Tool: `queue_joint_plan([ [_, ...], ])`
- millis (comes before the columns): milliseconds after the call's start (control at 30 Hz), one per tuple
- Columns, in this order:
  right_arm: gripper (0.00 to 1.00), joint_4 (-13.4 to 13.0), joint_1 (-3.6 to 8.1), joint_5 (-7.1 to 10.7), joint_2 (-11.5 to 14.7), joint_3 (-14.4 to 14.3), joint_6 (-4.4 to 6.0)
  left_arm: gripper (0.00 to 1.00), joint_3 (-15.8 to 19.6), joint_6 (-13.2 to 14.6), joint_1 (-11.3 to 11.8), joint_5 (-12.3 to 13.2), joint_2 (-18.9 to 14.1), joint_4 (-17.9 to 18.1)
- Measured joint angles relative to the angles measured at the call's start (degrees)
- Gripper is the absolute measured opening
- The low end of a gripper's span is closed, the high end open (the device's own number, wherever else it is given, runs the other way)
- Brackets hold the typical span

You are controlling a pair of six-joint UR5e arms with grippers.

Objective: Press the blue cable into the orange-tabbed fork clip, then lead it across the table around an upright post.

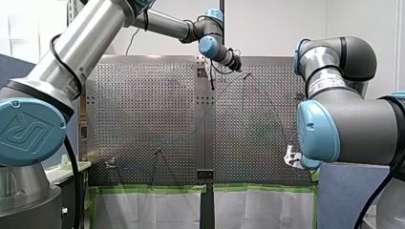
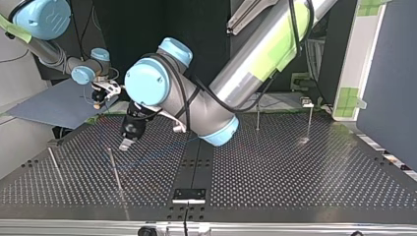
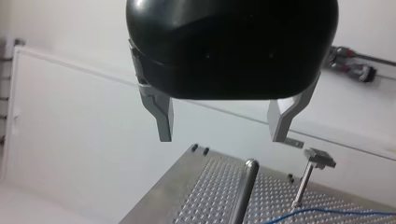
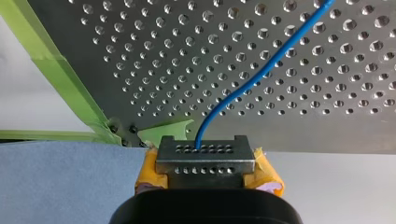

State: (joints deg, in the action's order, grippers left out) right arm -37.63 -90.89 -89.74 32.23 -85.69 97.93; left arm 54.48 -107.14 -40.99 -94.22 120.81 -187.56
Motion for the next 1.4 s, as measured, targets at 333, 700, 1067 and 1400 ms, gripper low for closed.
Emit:
queue_joint_plan([
  [333, 0.00, 0.0, -0.19, 0.08, 0.0, 0.0, -0.07, 1.00, -0.6, 5.1, 0.2, 2.5, 1.8, 0.4],
  [700, 0.00, 0.0, -0.37, 0.09, 0.0, 0.0, -0.05, 1.00, -0.6, 10.1, 0.5, 1.8, 1.8, 1.2],
  [1067, 0.00, 0.0, -0.43, 0.24, 0.0, 0.0, -0.04, 1.00, -0.6, 12.9, 0.2, -0.1, 1.8, 2.3],
  [1400, 0.00, 0.0, -0.47, 0.27, 0.0, 0.0, -0.02, 1.00, -0.6, 13.0, -0.2, -3.6, 1.8, 1.6],
])
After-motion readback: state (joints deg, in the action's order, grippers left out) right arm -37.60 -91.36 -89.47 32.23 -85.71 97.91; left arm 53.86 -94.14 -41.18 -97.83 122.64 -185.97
